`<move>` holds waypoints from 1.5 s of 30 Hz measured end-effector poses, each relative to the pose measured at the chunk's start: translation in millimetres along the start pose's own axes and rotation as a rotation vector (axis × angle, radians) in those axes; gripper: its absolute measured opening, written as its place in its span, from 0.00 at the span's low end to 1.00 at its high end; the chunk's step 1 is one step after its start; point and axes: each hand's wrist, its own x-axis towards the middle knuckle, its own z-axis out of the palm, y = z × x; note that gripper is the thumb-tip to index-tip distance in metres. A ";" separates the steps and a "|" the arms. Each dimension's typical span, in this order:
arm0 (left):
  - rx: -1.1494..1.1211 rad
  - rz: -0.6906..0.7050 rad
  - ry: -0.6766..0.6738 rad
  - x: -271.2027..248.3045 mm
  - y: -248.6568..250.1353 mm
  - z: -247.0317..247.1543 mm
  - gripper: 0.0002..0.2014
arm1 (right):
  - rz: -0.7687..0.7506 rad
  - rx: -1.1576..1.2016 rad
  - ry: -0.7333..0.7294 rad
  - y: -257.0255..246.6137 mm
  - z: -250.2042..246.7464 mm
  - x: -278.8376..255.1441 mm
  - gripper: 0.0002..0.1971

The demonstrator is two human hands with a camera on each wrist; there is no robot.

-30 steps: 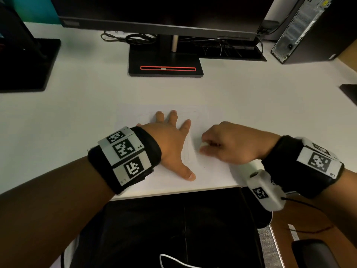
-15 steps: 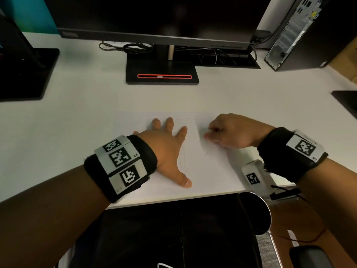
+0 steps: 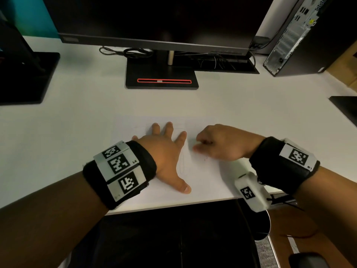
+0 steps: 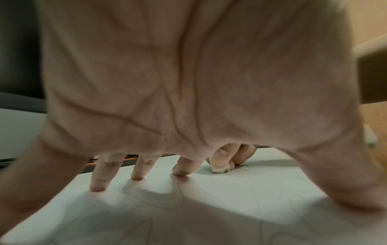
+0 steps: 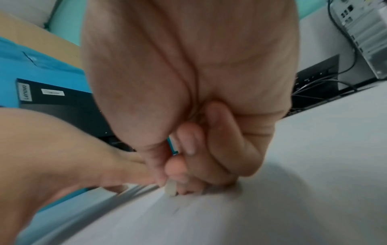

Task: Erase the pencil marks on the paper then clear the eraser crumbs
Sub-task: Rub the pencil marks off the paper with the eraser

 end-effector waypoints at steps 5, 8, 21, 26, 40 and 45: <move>-0.002 0.000 0.003 -1.6 0.2 -0.5 0.73 | 0.115 0.003 0.125 12.0 -10.6 6.7 0.22; -0.004 -0.003 -0.004 -0.4 0.1 0.2 0.73 | -0.008 -0.023 0.051 -1.8 0.5 5.9 0.22; 0.001 -0.006 -0.001 -1.9 0.7 -1.0 0.72 | 0.062 0.037 0.066 7.3 -11.1 16.0 0.23; -0.002 -0.003 0.001 -1.0 0.5 -0.2 0.72 | 0.019 0.009 0.082 1.2 -4.4 15.6 0.22; 0.001 -0.005 -0.006 -1.3 1.2 -1.3 0.73 | 0.167 0.119 0.107 21.1 -17.3 21.5 0.21; 0.005 -0.005 -0.007 -1.9 1.2 -0.9 0.72 | 0.068 0.067 0.062 12.4 -10.8 16.3 0.22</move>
